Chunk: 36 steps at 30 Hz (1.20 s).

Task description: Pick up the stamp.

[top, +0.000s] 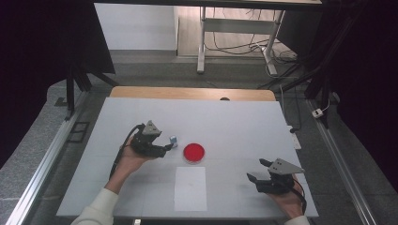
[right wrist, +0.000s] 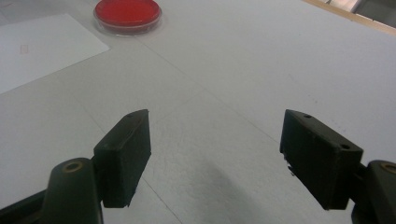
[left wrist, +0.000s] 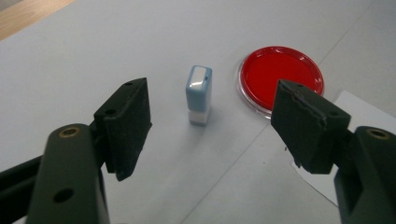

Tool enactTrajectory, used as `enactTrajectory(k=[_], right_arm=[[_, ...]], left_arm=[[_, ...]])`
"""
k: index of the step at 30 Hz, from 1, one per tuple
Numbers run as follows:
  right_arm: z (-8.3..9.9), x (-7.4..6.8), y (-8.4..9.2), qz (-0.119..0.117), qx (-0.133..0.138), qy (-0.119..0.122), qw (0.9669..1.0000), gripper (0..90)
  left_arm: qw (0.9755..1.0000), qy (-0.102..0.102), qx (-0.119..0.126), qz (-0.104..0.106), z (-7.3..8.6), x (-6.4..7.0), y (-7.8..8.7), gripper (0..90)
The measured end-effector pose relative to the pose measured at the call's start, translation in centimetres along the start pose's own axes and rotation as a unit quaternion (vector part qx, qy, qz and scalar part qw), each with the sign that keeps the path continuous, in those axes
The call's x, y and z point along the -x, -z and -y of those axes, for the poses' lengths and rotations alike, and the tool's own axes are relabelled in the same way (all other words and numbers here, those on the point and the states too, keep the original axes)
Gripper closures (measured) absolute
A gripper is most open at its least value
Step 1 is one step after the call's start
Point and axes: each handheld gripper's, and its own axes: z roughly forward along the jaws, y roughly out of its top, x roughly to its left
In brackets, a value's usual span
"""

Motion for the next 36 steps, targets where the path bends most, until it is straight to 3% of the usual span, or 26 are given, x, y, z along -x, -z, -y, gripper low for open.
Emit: enactTrajectory(k=[20, 29, 36], right_arm=[[0.1, -0.1, -0.3, -0.002, -0.008, 0.000, 1.0000, 24.2], [0.2, -0.1, -0.3, -0.001, -0.010, 0.000, 0.9999, 24.3], [0.2, -0.1, -0.3, -0.001, -0.010, 0.000, 0.9999, 24.3]], left_arm=[[1.0000, -0.002, -0.005, -0.003, -0.7, -1.0, -2.7, 31.7], [0.9997, -0.021, -0.008, 0.001, -0.7, -0.9, -4.1, 43.2], [0.9998, -0.020, -0.007, 0.001, -0.6, -1.0, -4.7, 49.7]])
